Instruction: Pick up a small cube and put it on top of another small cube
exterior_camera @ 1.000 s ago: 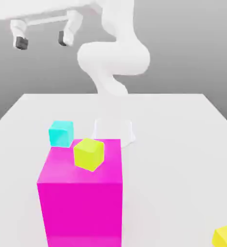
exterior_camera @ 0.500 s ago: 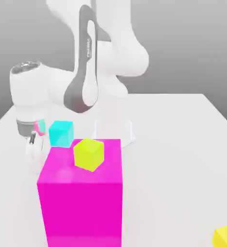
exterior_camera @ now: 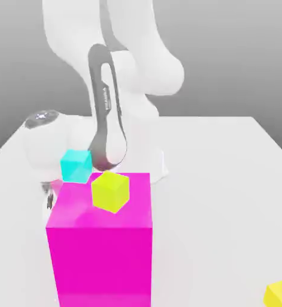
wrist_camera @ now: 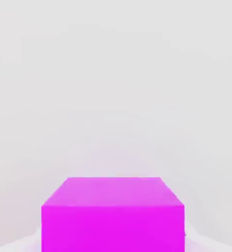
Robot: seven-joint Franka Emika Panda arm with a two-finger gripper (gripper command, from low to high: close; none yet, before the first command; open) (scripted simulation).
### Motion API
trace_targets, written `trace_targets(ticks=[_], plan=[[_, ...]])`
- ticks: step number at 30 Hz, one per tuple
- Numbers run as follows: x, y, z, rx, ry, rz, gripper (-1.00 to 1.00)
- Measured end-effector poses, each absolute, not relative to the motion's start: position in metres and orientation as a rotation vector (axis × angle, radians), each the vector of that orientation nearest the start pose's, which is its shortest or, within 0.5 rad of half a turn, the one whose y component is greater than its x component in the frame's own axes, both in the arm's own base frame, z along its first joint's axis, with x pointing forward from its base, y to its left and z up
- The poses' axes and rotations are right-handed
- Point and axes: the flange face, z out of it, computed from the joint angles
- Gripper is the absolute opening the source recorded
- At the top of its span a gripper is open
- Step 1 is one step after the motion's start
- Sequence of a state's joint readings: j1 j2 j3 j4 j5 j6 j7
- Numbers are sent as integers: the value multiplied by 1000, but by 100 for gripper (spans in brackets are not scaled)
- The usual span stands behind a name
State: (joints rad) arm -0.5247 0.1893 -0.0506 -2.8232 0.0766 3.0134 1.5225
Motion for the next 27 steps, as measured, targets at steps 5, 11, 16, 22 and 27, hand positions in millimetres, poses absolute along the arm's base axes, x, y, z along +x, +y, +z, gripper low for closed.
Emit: trace_targets(ticks=[5,11,16,22,27], plan=[[296,-212,194,-1441,2792,-10,-100],[330,-218,263,-1726,2643,-30,-100],[350,-207,331,-1984,2463,-36,-100],[358,-171,414,-2302,2157,-24,-100],[355,-131,434,-2491,1907,0,-100]])
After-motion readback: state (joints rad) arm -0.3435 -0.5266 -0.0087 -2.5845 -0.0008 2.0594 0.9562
